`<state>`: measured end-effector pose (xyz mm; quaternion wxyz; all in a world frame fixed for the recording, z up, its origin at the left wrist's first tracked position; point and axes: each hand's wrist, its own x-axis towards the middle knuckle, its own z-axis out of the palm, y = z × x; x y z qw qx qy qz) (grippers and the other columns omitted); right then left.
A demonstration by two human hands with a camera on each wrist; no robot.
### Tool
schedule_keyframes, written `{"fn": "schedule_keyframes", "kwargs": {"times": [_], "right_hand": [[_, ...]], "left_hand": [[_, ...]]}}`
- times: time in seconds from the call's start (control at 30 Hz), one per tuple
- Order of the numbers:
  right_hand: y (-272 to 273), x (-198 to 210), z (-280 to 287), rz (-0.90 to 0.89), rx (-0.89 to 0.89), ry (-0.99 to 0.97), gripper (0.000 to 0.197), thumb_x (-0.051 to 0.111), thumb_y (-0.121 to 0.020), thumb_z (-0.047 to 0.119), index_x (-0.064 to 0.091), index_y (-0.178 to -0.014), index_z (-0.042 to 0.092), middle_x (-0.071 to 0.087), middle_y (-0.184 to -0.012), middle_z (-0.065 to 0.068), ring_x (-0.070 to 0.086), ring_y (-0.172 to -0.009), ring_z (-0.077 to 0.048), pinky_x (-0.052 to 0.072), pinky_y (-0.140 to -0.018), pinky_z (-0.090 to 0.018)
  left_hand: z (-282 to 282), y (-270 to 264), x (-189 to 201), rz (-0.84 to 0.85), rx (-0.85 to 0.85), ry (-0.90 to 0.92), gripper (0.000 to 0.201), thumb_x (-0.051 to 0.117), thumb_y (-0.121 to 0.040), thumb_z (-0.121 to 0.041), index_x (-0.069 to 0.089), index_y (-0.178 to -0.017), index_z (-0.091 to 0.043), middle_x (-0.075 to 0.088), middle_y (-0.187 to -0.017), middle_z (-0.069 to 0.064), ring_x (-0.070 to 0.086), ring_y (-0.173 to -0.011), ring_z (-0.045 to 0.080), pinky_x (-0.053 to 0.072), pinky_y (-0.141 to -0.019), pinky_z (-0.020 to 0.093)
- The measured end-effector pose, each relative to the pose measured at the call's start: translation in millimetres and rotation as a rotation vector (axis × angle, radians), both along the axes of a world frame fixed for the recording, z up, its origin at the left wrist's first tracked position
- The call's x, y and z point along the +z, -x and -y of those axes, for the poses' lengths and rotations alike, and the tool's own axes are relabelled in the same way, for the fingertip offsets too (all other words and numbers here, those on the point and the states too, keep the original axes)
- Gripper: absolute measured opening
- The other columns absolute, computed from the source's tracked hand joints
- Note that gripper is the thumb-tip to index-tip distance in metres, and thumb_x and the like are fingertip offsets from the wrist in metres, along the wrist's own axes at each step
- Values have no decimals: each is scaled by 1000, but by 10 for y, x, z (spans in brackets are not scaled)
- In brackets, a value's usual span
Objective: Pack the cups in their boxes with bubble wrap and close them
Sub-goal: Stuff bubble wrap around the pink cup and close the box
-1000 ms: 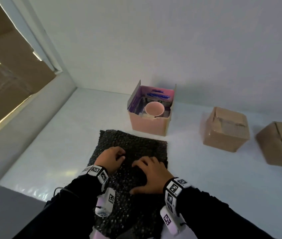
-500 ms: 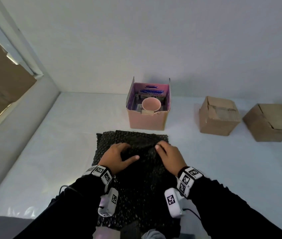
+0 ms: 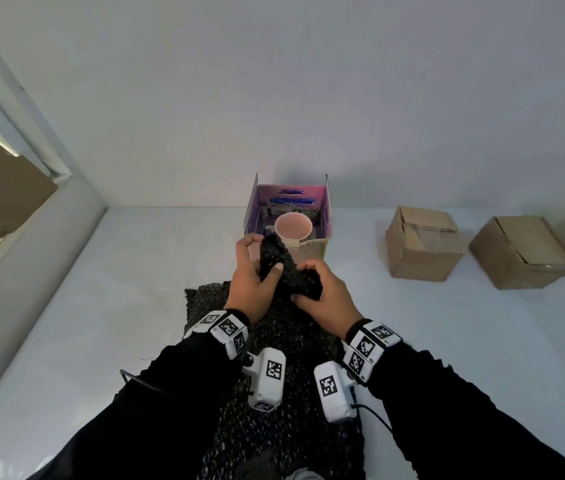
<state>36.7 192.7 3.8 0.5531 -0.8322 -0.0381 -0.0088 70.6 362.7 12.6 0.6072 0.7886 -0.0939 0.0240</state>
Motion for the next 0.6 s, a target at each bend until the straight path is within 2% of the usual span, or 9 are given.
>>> {"fn": "schedule_keyframes", "kwargs": {"times": [0.03, 0.1, 0.13, 0.2, 0.3, 0.37, 0.43, 0.5, 0.6], "right_hand": [[-25, 46, -1, -18, -6, -25, 40, 73, -79, 10, 58, -112, 26, 67, -107, 5, 63, -98, -8, 51, -92, -31], [-92, 130, 16, -63, -14, -88, 32, 68, -82, 9, 62, -109, 24, 69, -105, 4, 64, -97, -10, 51, -93, -36], [-126, 179, 28, -58, -10, -109, 31, 68, -82, 10, 62, -110, 24, 68, -106, 4, 64, -99, -11, 51, -94, -37], [-187, 268, 59, -16, -8, -142, 35, 71, -80, 14, 58, -111, 24, 66, -111, 4, 62, -103, -10, 50, -95, -34], [-272, 370, 84, 41, -86, -162, 38, 77, -76, 17, 55, -106, 25, 65, -107, 3, 63, -100, -10, 51, -92, -33], [-320, 386, 80, 70, -164, -210, 35, 78, -76, 18, 58, -104, 27, 65, -105, 2, 63, -100, -14, 53, -91, -37], [-387, 473, 65, 33, -222, -396, 33, 74, -80, 12, 58, -105, 27, 65, -109, -3, 63, -104, -22, 55, -88, -40], [-481, 583, 55, -17, -171, -579, 37, 66, -85, 1, 57, -112, 25, 64, -114, -6, 62, -106, -24, 55, -87, -39], [-662, 737, 21, -35, -43, -604, 45, 60, -89, -4, 52, -124, 22, 65, -118, -2, 65, -103, -17, 56, -87, -37]], "left_hand": [[5, -15, 48, 111, 37, -76, 49, 62, -89, -17, 35, -125, -35, 66, -98, 3, 65, -85, 19, 53, -79, 36], [-27, -58, 107, 333, 71, -318, 43, 62, -88, -28, 45, -128, -32, 54, -112, 1, 55, -102, 18, 47, -88, 32], [-50, -86, 119, 385, 33, -407, 40, 60, -89, -38, 50, -127, -30, 49, -116, 1, 52, -108, 18, 46, -93, 30], [-82, -138, 104, 379, -93, -437, 46, 58, -86, -53, 58, -122, -25, 46, -120, 0, 52, -110, 13, 47, -93, 27], [-75, -251, 117, 361, -136, -380, 51, 67, -79, -54, 64, -113, -16, 59, -106, -2, 59, -94, 10, 53, -81, 26], [-26, -324, 162, 312, -91, -300, 40, 74, -79, -45, 66, -106, -16, 65, -96, -4, 63, -86, 6, 53, -75, 22], [36, -443, 241, 264, 0, -193, 29, 76, -80, -33, 63, -102, -20, 68, -91, -5, 64, -81, 0, 50, -71, 14], [81, -583, 319, 203, 55, -55, 30, 76, -81, -31, 57, -102, -23, 70, -91, -4, 67, -81, 4, 54, -74, 21], [99, -806, 428, 98, -53, 40, 34, 71, -79, -42, 58, -102, -21, 72, -94, 0, 70, -84, 18, 57, -77, 39]]}}
